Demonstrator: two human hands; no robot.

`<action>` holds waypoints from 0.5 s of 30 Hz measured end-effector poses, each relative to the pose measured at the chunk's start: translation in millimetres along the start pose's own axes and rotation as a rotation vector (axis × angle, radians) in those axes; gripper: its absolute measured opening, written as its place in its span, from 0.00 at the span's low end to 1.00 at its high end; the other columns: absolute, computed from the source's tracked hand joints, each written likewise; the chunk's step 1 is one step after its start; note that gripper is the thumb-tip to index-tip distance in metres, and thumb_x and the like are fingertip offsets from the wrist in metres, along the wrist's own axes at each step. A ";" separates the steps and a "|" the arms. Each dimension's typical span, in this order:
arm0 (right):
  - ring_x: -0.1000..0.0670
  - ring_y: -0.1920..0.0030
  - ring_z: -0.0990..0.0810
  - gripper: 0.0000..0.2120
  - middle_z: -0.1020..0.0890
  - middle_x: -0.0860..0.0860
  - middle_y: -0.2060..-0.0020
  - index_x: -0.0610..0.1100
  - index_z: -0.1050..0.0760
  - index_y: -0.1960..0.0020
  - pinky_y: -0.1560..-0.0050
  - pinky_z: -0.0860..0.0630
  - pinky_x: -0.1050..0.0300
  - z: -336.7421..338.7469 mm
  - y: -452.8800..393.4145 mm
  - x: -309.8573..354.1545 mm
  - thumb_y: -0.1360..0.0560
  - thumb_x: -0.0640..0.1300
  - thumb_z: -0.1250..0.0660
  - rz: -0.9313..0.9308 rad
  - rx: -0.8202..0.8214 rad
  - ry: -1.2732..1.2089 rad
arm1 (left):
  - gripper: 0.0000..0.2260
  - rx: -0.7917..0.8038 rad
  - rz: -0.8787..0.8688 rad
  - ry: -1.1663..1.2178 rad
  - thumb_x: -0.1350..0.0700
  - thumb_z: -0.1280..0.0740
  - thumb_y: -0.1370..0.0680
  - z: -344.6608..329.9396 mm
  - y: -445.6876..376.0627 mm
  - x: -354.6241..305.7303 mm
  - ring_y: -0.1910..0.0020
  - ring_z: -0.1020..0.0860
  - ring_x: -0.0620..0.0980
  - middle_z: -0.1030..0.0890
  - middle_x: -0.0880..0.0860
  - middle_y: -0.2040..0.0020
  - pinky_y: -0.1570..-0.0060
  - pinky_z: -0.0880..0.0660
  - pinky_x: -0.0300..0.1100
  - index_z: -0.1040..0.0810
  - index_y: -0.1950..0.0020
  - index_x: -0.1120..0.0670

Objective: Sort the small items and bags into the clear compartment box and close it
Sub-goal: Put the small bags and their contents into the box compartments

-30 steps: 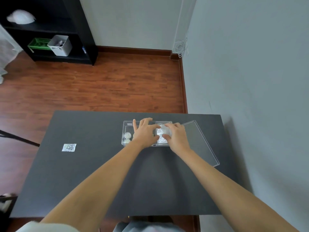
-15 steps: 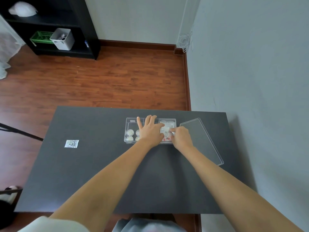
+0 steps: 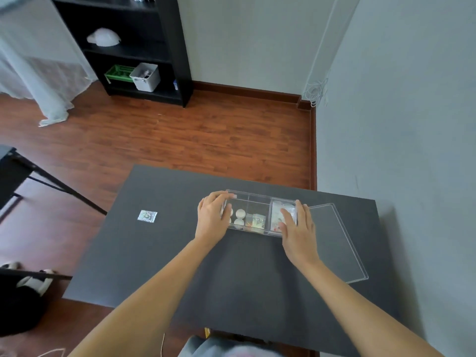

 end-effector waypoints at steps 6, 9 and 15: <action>0.39 0.22 0.55 0.23 0.51 0.42 0.22 0.53 0.46 0.23 0.24 0.45 0.41 -16.2 0.0 10.8 0.18 0.52 0.50 0.060 0.153 0.044 | 0.12 -0.176 0.296 -0.072 0.62 0.36 0.22 69.1 26.0 87.6 0.39 0.27 0.54 0.23 0.52 0.39 0.39 0.28 0.51 0.22 0.40 0.54; 0.40 0.22 0.57 0.25 0.53 0.42 0.22 0.55 0.50 0.23 0.23 0.47 0.41 -23.0 -0.6 10.0 0.19 0.54 0.54 0.033 0.169 0.047 | 0.14 -0.220 0.481 -0.111 0.61 0.37 0.22 93.5 33.1 122.0 0.37 0.31 0.54 0.27 0.53 0.35 0.39 0.30 0.50 0.25 0.37 0.55; 0.38 0.22 0.55 0.28 0.49 0.40 0.22 0.53 0.45 0.23 0.24 0.48 0.41 -26.2 -2.0 11.1 0.22 0.56 0.56 0.046 0.113 0.004 | 0.23 -0.106 0.782 -0.134 0.51 0.36 0.22 114.3 25.2 159.6 0.31 0.35 0.58 0.34 0.58 0.31 0.37 0.31 0.55 0.35 0.29 0.56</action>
Point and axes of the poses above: each hand's wrist, its own y-axis away from the middle knuckle, its own z-axis out of the back of the hand, x = y × z, the point moved 3 cm from there along -y, towards the middle knuckle
